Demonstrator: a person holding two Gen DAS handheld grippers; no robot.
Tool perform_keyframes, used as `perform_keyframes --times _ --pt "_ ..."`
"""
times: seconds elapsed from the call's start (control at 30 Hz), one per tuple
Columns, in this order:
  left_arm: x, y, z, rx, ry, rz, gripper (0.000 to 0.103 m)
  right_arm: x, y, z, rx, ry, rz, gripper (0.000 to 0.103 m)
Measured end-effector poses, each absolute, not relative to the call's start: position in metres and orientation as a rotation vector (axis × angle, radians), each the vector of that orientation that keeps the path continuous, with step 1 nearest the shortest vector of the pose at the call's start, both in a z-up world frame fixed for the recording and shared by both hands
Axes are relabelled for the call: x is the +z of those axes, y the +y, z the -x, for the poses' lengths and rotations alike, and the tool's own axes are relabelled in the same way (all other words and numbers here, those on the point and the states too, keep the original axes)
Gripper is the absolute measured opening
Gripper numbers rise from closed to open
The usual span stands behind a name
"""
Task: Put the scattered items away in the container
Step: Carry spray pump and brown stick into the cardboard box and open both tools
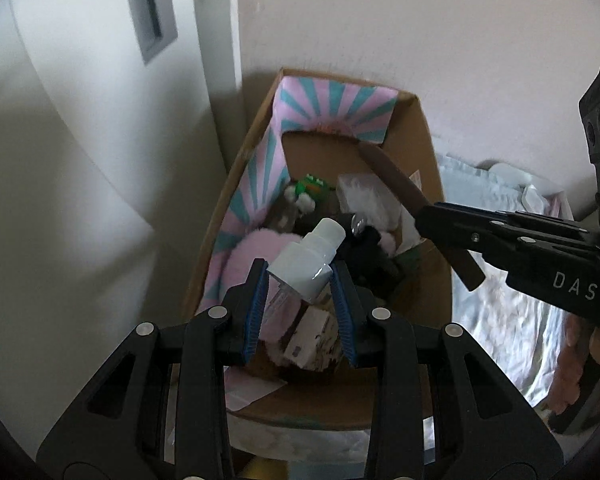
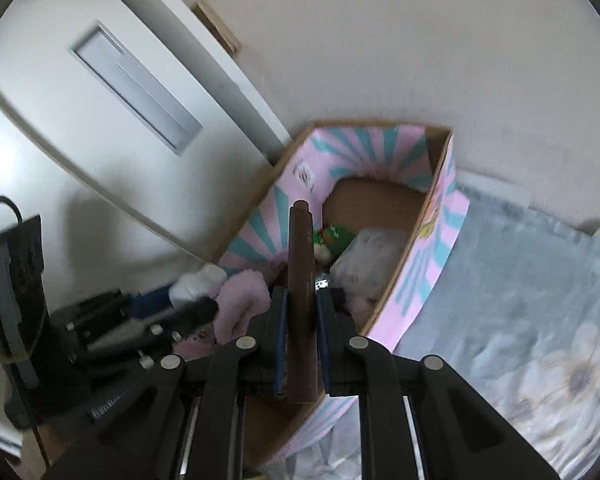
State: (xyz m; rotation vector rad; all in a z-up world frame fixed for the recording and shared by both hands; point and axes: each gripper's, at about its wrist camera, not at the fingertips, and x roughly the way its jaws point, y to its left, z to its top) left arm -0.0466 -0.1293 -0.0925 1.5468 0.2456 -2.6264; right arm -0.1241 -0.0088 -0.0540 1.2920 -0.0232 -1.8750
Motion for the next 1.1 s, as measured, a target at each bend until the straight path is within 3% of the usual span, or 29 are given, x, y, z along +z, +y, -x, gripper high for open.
perform_keyframes --times 0.3,0.37,0.4,0.43,0.53,0.83,1.1 --pt "-0.096 -0.141 0.052 -2.652 0.287 -1.549 0.031 -0.057 -0.033 0.128 -1.916 0.013 -1.296 0.013" --pt "-0.099 -0.141 0.056 -2.631 0.297 -1.587 0.064 -0.058 -0.031 0.127 -1.939 0.005 -1.304 0.013" --pt "-0.099 -0.141 0.056 -2.619 0.296 -1.595 0.093 -0.06 -0.03 0.129 -1.937 -0.005 -1.321 0.018" --pt "-0.097 -0.141 0.055 -2.624 0.296 -1.578 0.1 -0.061 -0.029 0.13 -1.934 -0.015 -1.334 0.03" --pt "-0.084 -0.14 0.05 -2.682 0.32 -1.523 0.1 -0.056 -0.016 0.133 -1.972 -0.071 -1.313 0.051" --pt "-0.049 -0.119 0.06 -2.763 0.335 -1.472 0.101 -0.029 0.095 0.136 -2.208 -0.239 -1.211 0.053" --pt "-0.045 -0.009 0.109 -2.901 0.167 -1.582 0.101 -0.039 0.225 0.15 -2.521 -0.44 -1.287 0.053"
